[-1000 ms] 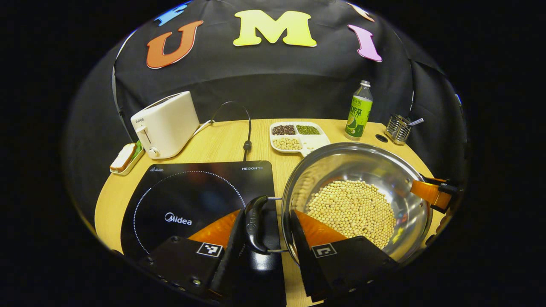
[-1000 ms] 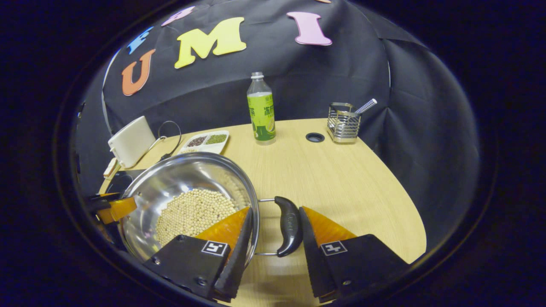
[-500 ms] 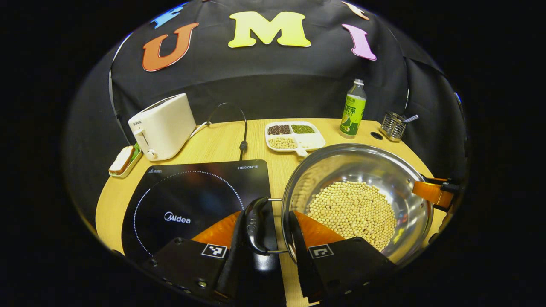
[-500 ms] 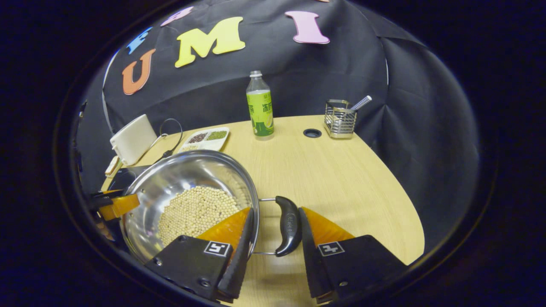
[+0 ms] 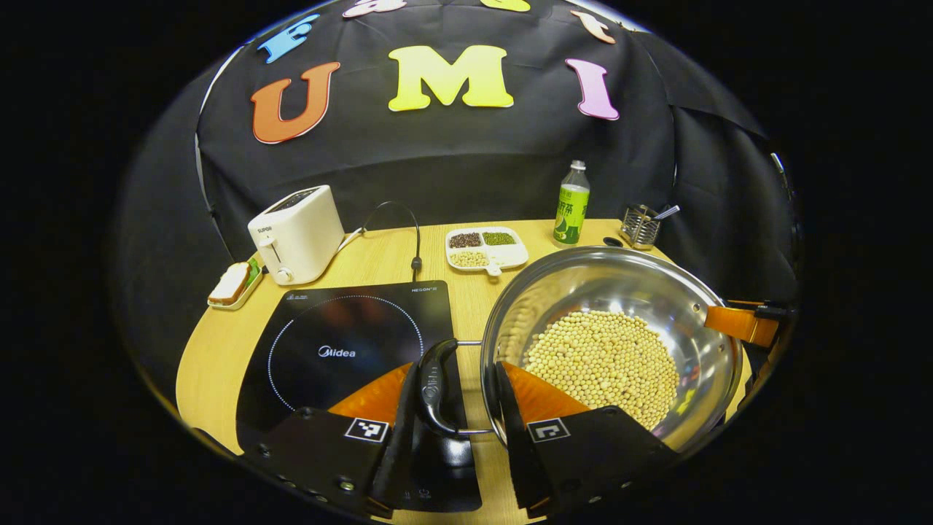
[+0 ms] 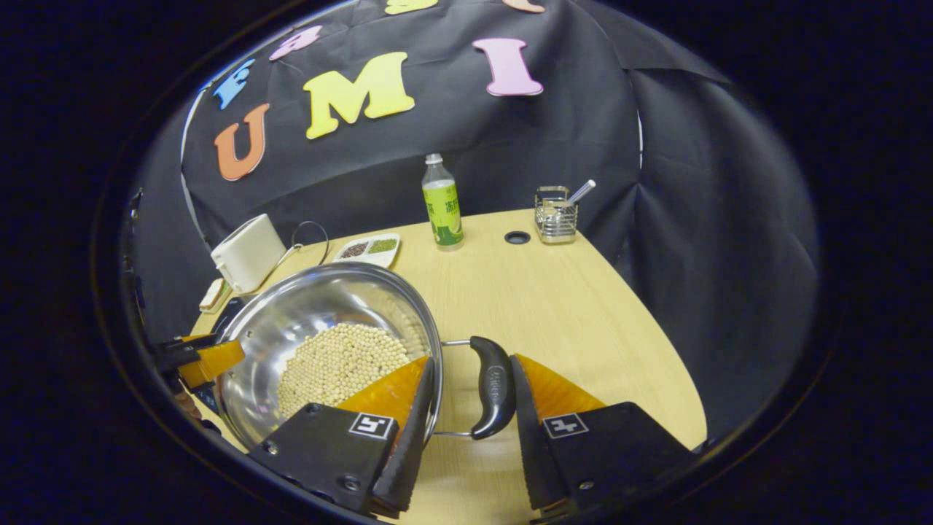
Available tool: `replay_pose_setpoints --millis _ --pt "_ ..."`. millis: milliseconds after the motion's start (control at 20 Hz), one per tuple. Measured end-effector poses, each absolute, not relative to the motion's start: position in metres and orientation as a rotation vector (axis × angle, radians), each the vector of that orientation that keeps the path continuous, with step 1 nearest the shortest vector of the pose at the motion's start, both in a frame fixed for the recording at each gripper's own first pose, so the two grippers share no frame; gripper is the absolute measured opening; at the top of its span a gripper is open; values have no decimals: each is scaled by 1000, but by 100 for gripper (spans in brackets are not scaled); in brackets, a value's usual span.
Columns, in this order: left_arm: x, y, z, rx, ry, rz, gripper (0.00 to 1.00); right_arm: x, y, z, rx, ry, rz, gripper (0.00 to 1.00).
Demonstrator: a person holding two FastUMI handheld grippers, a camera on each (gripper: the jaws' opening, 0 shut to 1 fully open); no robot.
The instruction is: First push the handle of the pot to place it horizontally, then grasp the pot with both hands and set it on the induction cooktop.
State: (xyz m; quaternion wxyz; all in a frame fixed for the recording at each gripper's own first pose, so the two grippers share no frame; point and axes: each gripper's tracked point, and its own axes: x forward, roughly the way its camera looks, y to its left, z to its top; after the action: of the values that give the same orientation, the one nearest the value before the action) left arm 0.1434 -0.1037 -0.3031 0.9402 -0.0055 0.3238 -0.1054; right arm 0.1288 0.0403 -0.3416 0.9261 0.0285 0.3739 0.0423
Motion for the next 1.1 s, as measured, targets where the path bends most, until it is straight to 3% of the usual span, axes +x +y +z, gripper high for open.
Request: replay_pose_setpoints --millis 600,1100 --pt "112 -44 -248 -52 622 -208 54 95 88 -267 -4 750 131 61" --pt "128 44 -193 -32 550 -126 54 108 177 -217 1 681 217 60"
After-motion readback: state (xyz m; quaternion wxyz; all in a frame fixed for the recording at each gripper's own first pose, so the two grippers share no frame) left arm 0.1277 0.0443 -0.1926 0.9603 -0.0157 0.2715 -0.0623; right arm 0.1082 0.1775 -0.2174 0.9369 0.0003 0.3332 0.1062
